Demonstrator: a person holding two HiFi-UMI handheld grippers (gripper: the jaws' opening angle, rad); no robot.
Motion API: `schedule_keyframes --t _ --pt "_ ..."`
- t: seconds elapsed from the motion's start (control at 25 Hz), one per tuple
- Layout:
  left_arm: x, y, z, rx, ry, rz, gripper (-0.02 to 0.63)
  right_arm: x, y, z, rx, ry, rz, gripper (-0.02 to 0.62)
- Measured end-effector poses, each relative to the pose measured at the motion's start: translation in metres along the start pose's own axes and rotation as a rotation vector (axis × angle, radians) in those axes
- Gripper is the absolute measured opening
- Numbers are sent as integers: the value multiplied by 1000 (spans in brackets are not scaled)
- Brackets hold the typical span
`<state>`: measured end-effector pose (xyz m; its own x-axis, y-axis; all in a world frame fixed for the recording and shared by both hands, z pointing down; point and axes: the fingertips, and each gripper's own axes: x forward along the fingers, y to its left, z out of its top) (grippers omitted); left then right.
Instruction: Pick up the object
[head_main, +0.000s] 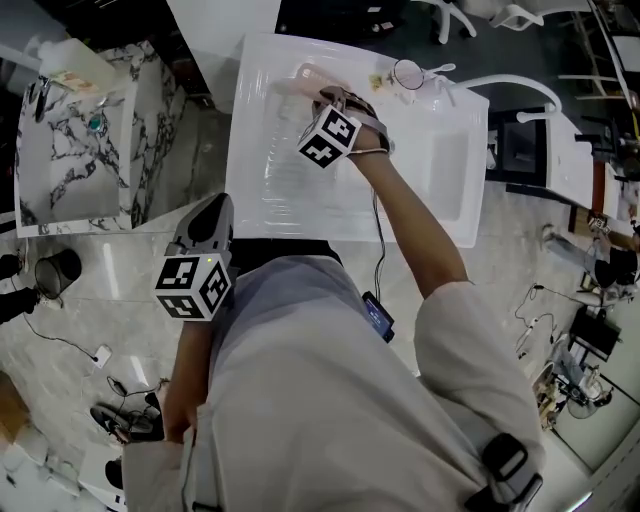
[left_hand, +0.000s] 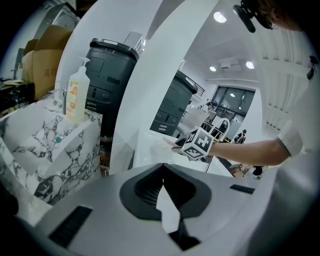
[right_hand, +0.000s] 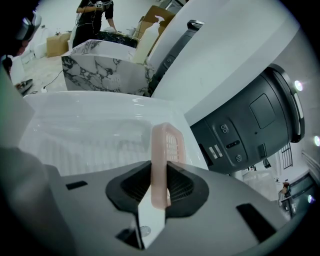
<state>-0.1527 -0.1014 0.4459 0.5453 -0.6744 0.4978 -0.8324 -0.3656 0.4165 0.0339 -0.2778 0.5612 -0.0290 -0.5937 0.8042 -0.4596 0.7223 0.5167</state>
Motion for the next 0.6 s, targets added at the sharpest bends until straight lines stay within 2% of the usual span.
schedule_keyframes --t 0.16,0.6 --pt "0 -5 0 -35 3 -36 2 -8 -5 -2 43 -5 -1 88" --pt "1 -11 0 -17 10 -60 2 -32 -5 -4 123 -35 1 89"
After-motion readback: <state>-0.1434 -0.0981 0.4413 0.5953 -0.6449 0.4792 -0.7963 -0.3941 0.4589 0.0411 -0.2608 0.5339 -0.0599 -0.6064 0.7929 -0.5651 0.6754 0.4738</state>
